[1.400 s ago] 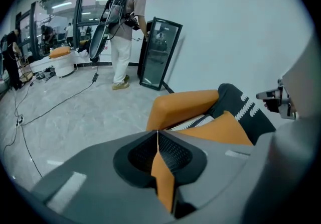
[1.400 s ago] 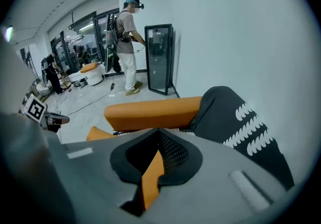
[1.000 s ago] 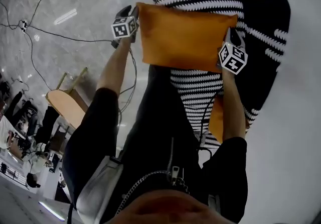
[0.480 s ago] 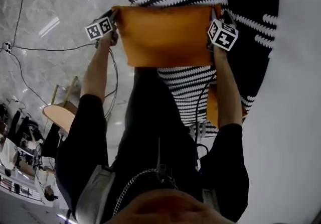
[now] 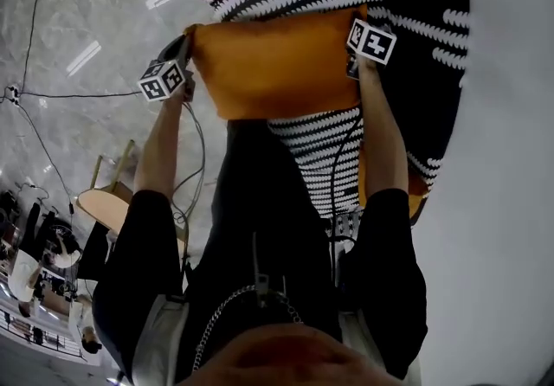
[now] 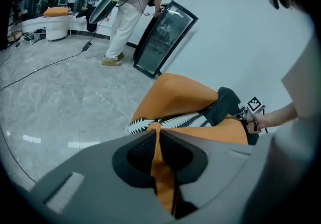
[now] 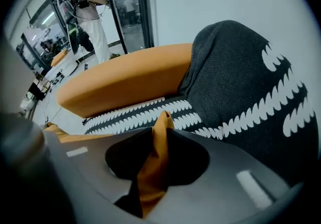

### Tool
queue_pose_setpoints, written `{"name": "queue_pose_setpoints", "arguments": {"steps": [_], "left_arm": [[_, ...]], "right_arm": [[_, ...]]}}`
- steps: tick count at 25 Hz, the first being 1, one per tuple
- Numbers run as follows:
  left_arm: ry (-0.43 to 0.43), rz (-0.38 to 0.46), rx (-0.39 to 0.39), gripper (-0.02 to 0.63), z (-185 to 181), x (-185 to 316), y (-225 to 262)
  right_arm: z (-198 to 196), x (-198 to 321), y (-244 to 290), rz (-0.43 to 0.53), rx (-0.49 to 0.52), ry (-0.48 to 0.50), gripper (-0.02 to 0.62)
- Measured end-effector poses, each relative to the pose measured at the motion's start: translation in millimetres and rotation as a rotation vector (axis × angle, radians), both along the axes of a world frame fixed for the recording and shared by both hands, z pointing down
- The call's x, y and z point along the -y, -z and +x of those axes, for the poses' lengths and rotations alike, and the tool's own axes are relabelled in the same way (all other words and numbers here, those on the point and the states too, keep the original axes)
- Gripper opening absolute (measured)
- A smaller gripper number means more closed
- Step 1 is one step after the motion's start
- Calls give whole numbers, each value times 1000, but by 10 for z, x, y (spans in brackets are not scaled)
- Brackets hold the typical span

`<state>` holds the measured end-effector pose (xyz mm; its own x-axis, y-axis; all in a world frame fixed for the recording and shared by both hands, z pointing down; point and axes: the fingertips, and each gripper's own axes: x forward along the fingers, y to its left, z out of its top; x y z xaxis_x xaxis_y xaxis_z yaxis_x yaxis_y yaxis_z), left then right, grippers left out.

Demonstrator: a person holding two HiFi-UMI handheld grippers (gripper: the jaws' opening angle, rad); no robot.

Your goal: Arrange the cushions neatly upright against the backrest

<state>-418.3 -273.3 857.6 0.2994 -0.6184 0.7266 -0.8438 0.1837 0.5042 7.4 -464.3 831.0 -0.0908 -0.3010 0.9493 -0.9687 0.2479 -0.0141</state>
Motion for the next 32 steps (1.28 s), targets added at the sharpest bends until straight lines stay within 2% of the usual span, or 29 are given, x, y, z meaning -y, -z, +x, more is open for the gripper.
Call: {"name": "queue_pose_setpoints", "arguments": {"steps": [2, 4, 9, 14, 18, 23, 26, 32], "left_arm": [[44, 14, -7, 33, 16, -125, 67], [52, 12, 11, 32, 66, -304, 163], [-30, -4, 83, 30, 206, -528, 624], [-94, -39, 126, 29, 467, -1010, 903], [-162, -27, 187, 28, 626, -1132, 1109], [-191, -26, 199, 28, 925, -1573, 1462], [-246, 8, 220, 26, 1059, -1569, 1720], [-408, 129, 275, 25, 1468, -1142, 2190]], "right_arm": [[-7, -172, 40, 12, 7, 10, 55], [11, -377, 144, 49, 14, 3, 32], [75, -716, 693, 164, 52, -5, 26], [336, -1352, 1045, 186, 139, -35, 25], [525, -1768, 1296, 248, 145, -72, 25], [889, -2527, 1583, 231, 155, -130, 23], [1106, -2837, 1746, 227, 167, -178, 21], [1527, -3411, 1857, 216, 180, -279, 20]]}}
